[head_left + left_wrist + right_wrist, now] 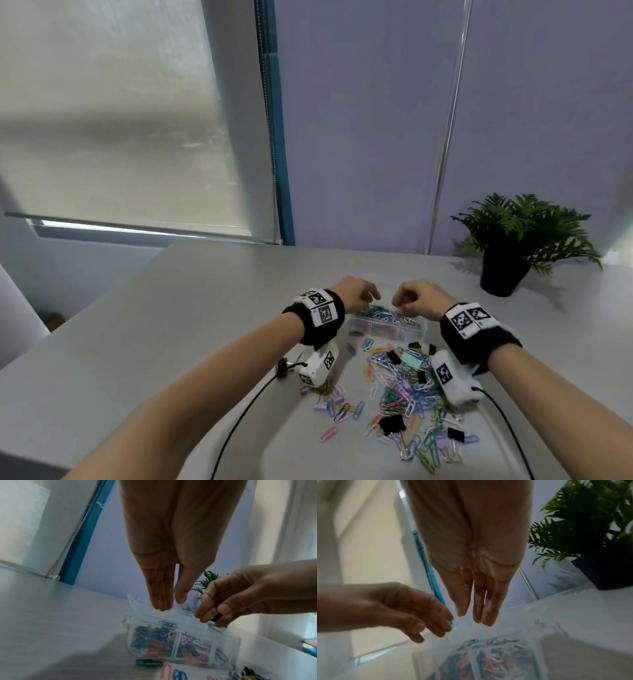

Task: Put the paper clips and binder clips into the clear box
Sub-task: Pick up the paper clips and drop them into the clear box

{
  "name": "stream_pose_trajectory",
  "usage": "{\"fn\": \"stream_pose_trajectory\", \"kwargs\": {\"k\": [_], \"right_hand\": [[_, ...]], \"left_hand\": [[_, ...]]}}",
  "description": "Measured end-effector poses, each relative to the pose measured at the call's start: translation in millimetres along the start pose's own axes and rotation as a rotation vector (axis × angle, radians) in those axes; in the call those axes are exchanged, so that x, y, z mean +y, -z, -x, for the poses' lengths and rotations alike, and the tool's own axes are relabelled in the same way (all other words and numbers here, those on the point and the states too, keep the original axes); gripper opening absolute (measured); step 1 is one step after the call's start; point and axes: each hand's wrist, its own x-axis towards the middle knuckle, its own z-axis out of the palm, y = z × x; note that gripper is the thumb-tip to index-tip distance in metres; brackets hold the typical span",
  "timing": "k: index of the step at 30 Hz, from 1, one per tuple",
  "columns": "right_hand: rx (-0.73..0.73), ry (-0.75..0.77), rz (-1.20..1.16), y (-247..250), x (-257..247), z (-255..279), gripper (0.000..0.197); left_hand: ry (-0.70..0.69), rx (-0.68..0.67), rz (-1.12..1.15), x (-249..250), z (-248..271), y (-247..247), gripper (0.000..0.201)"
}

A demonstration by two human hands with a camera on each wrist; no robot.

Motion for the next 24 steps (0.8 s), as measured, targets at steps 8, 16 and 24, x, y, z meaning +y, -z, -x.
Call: {"fn": "stream_pose_trajectory", "kwargs": {"k": [8,16,24], "right_hand": [[-0.217,0.215,0.449,-45.7,-18.0,32.4,0.017],[-0.179,0.192,0.599,-71.9,-14.7,28.7,0.036],[-0.182,0.156,0.560,-73.1,-16.9,35.0,0.028]], "left_hand": [[0.115,-0.277,-0.179,4.8,49.1,-36.0,0.068],[0.210,-0.105,-0.096,17.1,39.9,-58.3,0.046],[0.193,-0.212,-0.106,2.5,49.7,-52.5,0.023]]}}
